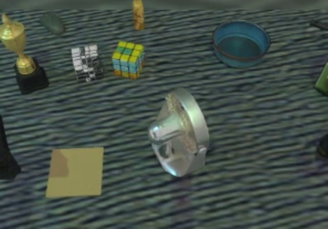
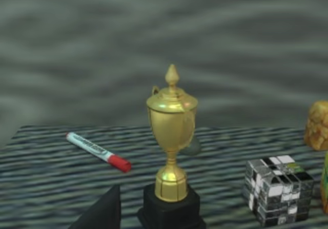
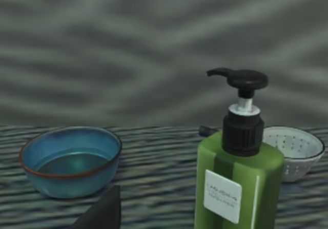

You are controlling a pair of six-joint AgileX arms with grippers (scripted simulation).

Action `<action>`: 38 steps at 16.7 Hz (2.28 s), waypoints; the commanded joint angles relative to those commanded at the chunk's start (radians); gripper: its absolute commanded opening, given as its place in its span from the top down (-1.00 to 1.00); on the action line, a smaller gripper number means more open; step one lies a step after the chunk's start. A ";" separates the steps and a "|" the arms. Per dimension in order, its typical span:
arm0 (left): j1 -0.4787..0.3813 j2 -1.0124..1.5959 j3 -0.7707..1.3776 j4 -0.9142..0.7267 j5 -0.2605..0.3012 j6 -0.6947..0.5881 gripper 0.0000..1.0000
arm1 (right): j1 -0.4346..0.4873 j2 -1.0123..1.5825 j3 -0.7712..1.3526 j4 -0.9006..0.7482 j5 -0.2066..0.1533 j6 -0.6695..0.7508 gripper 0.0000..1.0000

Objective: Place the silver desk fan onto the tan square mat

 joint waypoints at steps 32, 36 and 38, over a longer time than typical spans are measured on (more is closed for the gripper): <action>-0.698 2.232 2.263 -1.552 0.007 -1.093 -1.00 | 0.000 0.000 0.000 0.000 0.000 0.000 -1.00; -0.737 2.367 2.424 -1.624 0.004 -1.174 -1.00 | 0.000 0.000 0.000 0.000 0.000 0.000 -1.00; -0.742 2.382 2.442 -1.631 0.004 -1.184 -1.00 | 0.000 0.000 0.000 0.000 0.000 0.000 -1.00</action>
